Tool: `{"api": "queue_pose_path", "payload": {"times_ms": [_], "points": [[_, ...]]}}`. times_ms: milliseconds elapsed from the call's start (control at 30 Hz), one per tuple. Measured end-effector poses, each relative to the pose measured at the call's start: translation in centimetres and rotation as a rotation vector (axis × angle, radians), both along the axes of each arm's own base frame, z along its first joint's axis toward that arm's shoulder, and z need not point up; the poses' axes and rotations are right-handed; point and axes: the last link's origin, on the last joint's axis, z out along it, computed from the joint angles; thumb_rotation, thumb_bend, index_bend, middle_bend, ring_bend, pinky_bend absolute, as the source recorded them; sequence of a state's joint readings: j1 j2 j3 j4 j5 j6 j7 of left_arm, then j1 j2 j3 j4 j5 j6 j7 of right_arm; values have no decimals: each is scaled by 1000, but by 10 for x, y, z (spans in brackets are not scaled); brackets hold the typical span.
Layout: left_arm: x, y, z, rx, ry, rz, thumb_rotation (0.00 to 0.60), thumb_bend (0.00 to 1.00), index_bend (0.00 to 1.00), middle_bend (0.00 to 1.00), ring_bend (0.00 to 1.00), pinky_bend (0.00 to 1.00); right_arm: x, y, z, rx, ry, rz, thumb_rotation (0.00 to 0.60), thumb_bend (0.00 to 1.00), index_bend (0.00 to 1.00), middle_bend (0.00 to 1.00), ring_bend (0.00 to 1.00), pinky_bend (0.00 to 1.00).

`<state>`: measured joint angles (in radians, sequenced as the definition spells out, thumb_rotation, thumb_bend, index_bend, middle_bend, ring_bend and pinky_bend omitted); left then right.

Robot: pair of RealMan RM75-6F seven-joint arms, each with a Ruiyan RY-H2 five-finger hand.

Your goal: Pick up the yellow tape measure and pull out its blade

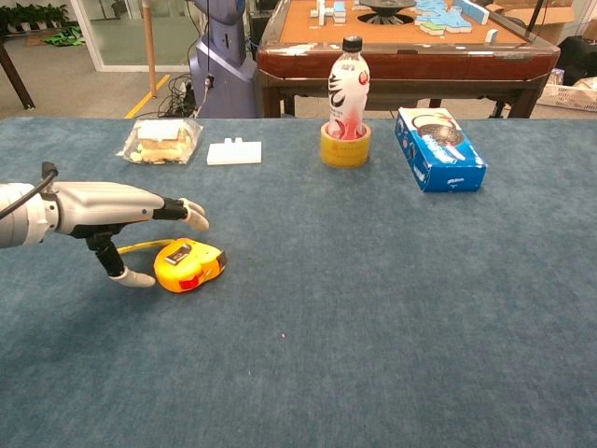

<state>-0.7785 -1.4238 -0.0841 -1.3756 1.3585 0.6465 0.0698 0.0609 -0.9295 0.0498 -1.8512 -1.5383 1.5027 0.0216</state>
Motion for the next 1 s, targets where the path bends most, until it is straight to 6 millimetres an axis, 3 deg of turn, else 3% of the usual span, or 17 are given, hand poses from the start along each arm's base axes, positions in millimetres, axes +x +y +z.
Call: {"api": "queue_pose_path", "payload": {"times_ms": [700,1000], "points": [[1,3,-12,-10,4,-22,600,259,233,157,84,0,-4,4,2,-10,8,-24,600,281,216,181,110,185],[1,10,-14,23,-41,-33,600,259,439,400,268,0,-4,3,1,-5,9,-26,600,282,216,181,110,185]]}}
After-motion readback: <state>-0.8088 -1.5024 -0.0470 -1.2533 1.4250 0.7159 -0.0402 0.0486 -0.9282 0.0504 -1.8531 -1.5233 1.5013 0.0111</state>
